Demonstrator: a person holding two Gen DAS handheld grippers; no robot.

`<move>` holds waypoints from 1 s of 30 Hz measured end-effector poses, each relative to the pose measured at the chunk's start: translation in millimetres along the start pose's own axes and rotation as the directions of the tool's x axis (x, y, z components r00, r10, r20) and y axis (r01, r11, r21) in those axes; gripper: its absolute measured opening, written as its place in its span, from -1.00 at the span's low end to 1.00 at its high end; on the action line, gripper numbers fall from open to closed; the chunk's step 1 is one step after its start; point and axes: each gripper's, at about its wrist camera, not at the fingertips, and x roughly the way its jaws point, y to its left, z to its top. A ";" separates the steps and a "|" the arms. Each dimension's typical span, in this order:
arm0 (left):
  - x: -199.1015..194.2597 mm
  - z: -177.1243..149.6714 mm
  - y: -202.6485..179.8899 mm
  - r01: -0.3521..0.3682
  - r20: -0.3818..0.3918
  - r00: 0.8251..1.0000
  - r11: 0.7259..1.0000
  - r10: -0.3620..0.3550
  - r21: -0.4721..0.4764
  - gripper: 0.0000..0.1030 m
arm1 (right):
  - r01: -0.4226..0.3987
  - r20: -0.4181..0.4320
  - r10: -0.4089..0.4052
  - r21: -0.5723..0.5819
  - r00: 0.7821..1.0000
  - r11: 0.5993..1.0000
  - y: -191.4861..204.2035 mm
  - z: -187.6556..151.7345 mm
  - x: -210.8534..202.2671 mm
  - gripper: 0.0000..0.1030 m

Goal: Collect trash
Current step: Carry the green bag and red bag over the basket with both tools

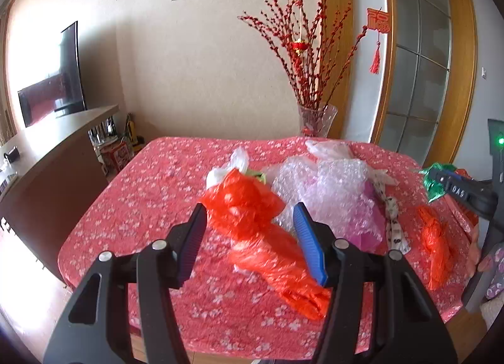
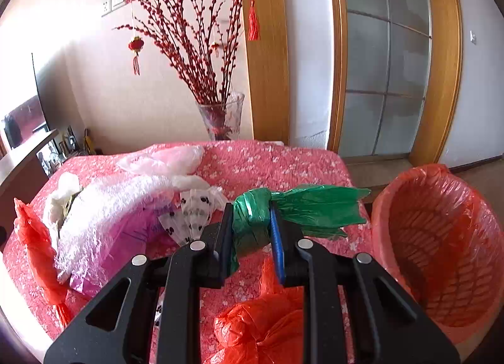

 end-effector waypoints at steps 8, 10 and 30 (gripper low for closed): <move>27.8 -21.0 -6.9 -0.003 -0.104 0.995 1.000 0.002 -0.010 0.10 | -0.005 0.005 0.005 -0.016 1.000 1.000 3.7 -3.7 -9.5 -0.56; 36.3 -22.2 -9.3 -0.006 -0.119 0.993 1.000 0.004 -0.016 0.10 | -0.004 0.002 0.004 -0.019 1.000 1.000 2.0 -6.1 -11.2 -0.56; 35.7 -2.5 5.0 0.082 -0.082 0.993 0.992 -0.090 -0.095 -0.64 | -0.020 0.027 0.019 0.027 0.999 0.999 -19.0 -7.7 -39.9 -0.55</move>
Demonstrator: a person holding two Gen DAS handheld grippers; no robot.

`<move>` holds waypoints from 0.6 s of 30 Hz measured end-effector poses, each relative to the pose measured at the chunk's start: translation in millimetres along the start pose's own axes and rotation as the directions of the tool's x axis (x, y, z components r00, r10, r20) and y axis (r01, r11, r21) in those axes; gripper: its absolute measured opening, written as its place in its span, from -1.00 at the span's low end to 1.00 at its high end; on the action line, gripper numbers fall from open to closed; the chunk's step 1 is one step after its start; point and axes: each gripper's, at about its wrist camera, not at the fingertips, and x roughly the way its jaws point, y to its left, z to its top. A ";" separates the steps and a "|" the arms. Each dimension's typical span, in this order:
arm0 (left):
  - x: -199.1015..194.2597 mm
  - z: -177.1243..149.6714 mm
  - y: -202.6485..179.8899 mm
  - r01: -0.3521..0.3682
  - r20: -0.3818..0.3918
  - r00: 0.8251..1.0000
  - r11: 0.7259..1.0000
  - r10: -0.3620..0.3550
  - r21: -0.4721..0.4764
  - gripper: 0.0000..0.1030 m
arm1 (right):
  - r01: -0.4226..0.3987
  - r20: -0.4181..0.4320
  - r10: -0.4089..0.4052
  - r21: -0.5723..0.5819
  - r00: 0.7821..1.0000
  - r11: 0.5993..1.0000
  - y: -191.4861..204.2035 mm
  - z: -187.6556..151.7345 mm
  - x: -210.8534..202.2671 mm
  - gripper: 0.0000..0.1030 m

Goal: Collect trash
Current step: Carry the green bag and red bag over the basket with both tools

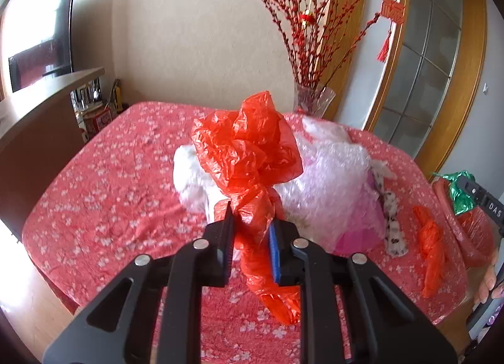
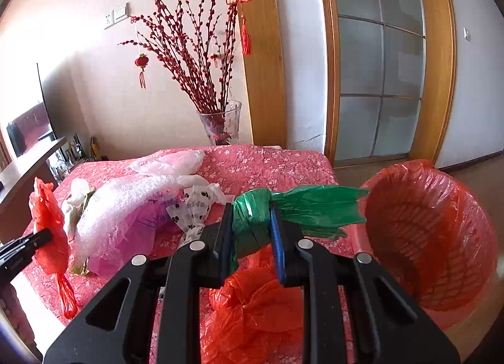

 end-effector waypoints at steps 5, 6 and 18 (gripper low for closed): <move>-14.8 19.6 -9.2 0.046 0.057 0.997 0.999 -0.046 0.016 -0.64 | 0.002 0.017 -0.002 0.018 1.000 1.000 -7.6 2.7 -6.5 -0.55; -15.7 23.7 -13.7 0.053 0.062 0.997 0.998 -0.055 0.023 -0.64 | 0.004 0.020 -0.005 0.020 1.000 1.000 -9.4 3.0 -7.5 -0.55; -17.7 60.6 -92.0 0.220 0.100 0.967 0.966 -0.234 0.138 -0.64 | 0.049 0.056 -0.052 0.059 0.997 0.997 -41.0 8.4 -23.6 -0.55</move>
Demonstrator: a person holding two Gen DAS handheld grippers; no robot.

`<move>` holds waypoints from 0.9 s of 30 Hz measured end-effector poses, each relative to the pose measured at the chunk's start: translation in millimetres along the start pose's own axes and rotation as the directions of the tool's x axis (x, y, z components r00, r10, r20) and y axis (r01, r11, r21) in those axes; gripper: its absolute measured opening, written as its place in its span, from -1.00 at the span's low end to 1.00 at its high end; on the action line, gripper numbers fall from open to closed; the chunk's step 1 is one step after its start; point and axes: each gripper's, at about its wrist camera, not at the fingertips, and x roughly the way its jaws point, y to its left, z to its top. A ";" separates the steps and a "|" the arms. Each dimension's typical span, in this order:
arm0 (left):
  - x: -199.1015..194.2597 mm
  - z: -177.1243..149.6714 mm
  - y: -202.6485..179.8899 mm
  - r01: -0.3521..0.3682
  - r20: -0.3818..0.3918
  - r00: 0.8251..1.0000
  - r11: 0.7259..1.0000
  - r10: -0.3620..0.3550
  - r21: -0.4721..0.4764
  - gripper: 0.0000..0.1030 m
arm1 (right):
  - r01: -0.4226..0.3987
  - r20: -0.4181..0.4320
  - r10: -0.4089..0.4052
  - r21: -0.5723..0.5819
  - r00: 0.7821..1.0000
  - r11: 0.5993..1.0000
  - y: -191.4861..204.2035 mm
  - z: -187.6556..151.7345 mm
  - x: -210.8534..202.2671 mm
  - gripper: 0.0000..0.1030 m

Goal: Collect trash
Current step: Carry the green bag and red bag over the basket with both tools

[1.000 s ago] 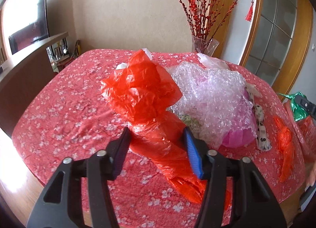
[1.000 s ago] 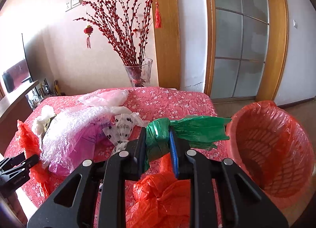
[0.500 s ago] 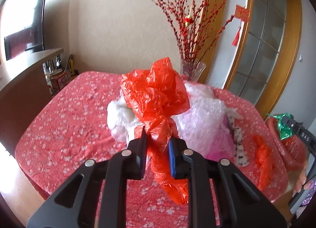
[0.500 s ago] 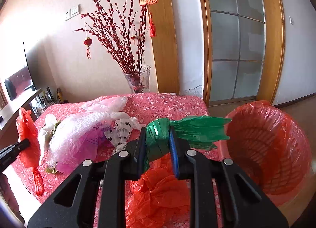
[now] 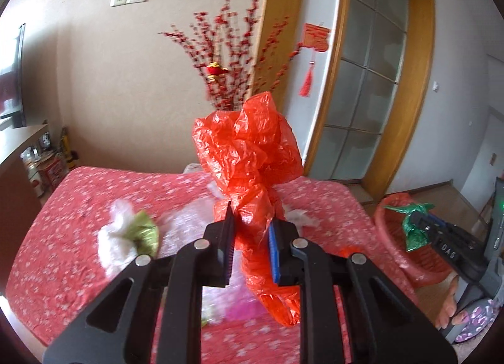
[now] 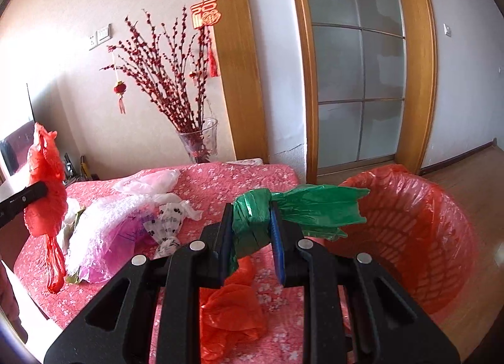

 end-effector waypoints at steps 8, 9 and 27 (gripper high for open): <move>22.8 20.4 -63.5 0.150 0.003 0.989 0.987 -0.151 0.060 -0.64 | 0.048 0.036 -0.050 0.049 0.998 0.998 -39.2 9.6 -15.9 -0.55; 28.3 24.1 -73.5 0.166 -0.001 0.986 0.984 -0.167 0.067 -0.64 | 0.054 0.039 -0.056 0.053 0.998 0.997 -42.9 9.7 -18.1 -0.55; 96.4 19.1 -208.8 0.392 -0.129 0.918 0.908 -0.376 0.147 -0.64 | 0.196 0.070 -0.207 0.136 0.976 0.971 -123.3 13.4 -49.4 -0.55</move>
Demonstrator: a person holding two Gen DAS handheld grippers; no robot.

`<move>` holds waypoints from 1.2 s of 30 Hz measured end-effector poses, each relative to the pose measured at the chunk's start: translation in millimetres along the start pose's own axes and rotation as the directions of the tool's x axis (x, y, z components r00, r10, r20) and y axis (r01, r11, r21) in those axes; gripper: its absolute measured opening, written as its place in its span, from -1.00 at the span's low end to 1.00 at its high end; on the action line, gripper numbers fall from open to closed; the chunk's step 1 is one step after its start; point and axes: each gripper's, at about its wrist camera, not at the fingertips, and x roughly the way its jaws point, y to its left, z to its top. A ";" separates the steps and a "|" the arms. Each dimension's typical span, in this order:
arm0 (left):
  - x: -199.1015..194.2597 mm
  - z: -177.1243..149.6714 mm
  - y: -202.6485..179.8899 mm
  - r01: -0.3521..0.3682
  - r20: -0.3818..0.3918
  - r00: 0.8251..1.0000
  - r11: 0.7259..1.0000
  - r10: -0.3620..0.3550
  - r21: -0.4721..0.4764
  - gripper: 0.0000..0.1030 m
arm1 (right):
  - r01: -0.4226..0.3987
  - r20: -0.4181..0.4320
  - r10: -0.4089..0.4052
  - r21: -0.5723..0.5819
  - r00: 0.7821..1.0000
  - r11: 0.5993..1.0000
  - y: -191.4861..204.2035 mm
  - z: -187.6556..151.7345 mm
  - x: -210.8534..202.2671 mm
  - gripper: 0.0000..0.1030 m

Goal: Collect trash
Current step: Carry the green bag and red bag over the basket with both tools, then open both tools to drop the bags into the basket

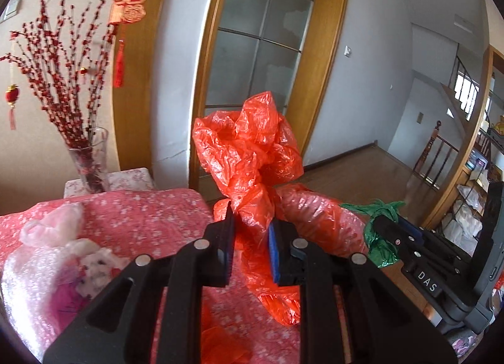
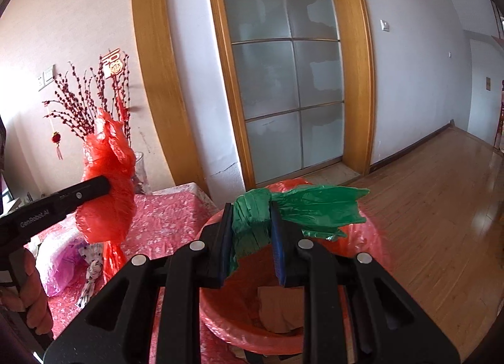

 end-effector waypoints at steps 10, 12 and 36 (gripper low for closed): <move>44.1 4.5 -31.4 0.047 -0.042 0.998 0.998 -0.045 0.051 -0.64 | 0.021 0.014 -0.021 0.039 1.000 0.999 -23.7 4.3 1.9 -0.55; 50.6 3.4 -33.3 0.053 -0.051 0.997 0.997 -0.050 0.053 -0.64 | 0.023 0.010 -0.023 0.042 1.000 0.999 -26.9 4.2 4.0 -0.55; 82.0 -6.9 -24.7 0.046 -0.126 0.991 0.999 -0.044 0.014 -0.12 | 0.035 -0.010 -0.034 0.094 0.999 0.995 -45.4 4.0 16.9 0.05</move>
